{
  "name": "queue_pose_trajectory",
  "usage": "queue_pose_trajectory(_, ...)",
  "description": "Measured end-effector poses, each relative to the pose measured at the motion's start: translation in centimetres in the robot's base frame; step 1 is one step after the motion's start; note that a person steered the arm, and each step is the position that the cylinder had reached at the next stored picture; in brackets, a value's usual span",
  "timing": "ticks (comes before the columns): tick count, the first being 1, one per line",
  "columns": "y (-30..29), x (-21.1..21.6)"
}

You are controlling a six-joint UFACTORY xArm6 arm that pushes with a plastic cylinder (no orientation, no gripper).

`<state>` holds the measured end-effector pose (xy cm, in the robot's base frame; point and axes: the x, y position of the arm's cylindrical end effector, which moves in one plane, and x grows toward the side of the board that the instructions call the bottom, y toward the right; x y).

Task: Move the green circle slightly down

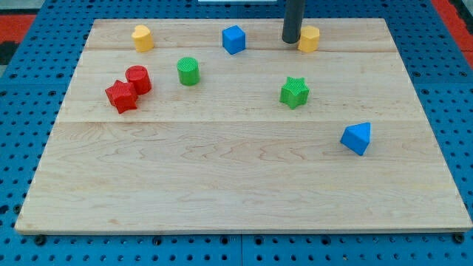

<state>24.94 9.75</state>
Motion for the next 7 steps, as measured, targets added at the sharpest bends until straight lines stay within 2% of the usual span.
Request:
queue_pose_trajectory(3, -12.2, 1.6)
queue_pose_trajectory(5, -4.2, 2.8)
queue_pose_trajectory(7, -6.1, 5.2)
